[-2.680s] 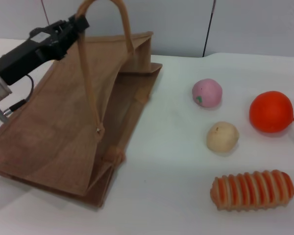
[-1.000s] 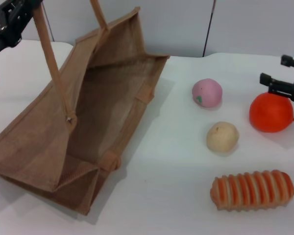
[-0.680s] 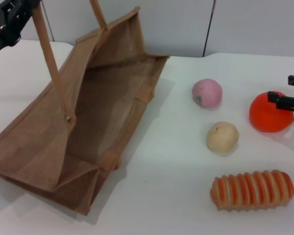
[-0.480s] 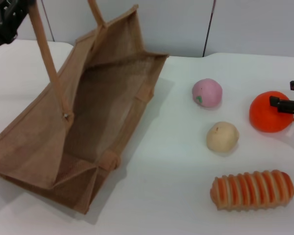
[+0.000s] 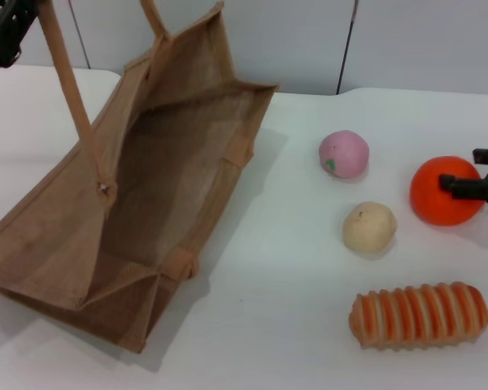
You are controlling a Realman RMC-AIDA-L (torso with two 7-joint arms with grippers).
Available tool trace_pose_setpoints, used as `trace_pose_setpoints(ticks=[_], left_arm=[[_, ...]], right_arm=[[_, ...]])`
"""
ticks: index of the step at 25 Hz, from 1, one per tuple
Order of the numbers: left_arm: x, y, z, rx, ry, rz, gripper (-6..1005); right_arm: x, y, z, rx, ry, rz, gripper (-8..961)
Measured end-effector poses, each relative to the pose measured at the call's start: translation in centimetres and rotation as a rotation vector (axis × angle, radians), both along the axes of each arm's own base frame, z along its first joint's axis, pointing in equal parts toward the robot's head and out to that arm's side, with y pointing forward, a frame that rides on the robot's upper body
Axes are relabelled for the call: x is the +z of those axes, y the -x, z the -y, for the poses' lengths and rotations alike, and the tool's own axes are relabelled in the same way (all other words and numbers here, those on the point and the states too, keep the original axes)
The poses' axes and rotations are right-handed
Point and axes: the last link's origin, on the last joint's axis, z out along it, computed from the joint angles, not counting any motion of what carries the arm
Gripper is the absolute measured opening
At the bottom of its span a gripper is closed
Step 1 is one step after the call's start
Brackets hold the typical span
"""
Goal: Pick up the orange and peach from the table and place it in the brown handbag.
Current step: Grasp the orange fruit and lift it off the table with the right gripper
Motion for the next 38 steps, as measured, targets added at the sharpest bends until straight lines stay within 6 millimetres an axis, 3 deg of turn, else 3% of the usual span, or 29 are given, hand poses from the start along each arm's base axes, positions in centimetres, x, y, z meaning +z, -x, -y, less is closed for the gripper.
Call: trace_pose_setpoints(ticks=[18,38], left_arm=[[0.0,0.0,0.0,0.0,0.001,0.001,126],[0.0,0.0,0.1,0.002,0.0,0.002,126]], right_arm=[[-1.3,0.9,0.0,-0.004,0.078,0.001,840],[-1.2,1.5,0.4,0.021,0.115,-0.022,430]])
